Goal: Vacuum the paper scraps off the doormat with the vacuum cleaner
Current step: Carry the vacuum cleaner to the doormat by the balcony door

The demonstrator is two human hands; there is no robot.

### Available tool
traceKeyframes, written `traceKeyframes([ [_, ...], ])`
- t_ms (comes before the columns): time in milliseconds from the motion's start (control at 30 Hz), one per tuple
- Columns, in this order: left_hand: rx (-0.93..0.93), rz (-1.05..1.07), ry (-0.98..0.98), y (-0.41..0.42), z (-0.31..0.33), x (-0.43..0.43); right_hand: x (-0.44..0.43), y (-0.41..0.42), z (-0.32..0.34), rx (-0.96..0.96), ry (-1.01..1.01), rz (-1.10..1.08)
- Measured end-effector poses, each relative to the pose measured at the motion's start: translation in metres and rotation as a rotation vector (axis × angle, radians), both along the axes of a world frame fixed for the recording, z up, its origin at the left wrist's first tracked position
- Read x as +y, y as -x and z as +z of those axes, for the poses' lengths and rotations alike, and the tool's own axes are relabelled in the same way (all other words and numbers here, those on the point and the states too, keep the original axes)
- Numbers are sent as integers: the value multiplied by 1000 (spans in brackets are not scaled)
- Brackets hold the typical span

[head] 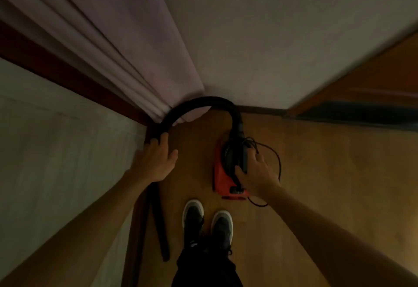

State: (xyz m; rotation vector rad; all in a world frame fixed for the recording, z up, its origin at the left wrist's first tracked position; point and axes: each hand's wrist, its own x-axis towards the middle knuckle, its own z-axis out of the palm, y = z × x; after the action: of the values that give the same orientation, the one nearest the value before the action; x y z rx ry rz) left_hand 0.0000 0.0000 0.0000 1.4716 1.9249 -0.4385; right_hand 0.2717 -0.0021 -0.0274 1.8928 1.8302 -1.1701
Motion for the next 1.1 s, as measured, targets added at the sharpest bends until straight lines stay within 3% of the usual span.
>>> traceKeyframes([
  [267, 35, 66, 65, 35, -87, -3, 0, 12, -91, -57, 32, -115],
  [567, 165, 108, 32, 68, -172, 0, 5, 21, -159, -70, -139, -288],
  [1100, -110, 437, -225, 79, -250, 12, -6, 31, -196, 16, -384, -496],
])
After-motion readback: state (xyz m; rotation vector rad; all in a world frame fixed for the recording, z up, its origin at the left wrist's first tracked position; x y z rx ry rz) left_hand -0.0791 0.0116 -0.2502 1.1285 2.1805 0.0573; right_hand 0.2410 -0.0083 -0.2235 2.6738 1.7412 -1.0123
